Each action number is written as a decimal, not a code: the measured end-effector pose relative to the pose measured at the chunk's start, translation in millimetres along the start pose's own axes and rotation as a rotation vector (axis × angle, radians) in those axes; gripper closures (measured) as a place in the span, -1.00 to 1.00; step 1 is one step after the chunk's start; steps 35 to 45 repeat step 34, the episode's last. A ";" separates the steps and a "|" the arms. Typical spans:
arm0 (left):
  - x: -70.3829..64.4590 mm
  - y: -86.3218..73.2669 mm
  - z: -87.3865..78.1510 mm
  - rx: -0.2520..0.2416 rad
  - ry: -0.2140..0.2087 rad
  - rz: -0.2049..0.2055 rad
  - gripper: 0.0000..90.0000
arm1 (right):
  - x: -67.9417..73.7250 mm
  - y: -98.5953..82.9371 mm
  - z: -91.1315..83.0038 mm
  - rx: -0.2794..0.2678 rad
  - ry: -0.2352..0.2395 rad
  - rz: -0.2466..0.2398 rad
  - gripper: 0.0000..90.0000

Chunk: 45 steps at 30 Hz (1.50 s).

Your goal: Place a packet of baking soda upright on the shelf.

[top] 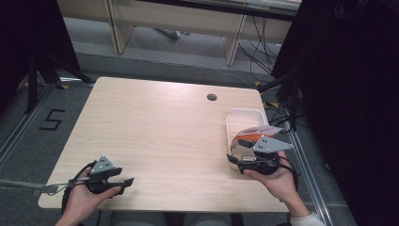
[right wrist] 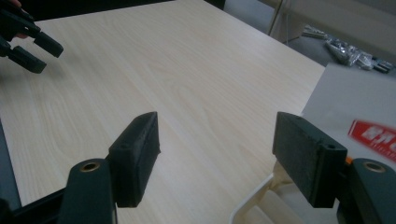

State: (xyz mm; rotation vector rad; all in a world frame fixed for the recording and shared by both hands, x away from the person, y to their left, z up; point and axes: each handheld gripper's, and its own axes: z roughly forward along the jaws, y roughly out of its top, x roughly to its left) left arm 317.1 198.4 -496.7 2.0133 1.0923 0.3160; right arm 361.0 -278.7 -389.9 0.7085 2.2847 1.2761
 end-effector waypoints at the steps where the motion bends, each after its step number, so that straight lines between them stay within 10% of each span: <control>1: 0.0 0.0 -0.1 0.000 0.000 0.001 -0.20 | 1.0 -2.4 0.1 0.003 -0.002 0.008 -0.27; 26: -0.5 0.5 -1.6 0.005 -0.005 0.022 -0.19 | 17.2 -66.9 16.1 0.090 0.012 0.086 -0.23; 45: -1.5 0.9 -0.4 -0.005 -0.010 0.017 -0.19 | 15.9 -70.9 16.4 0.110 0.017 0.099 -0.23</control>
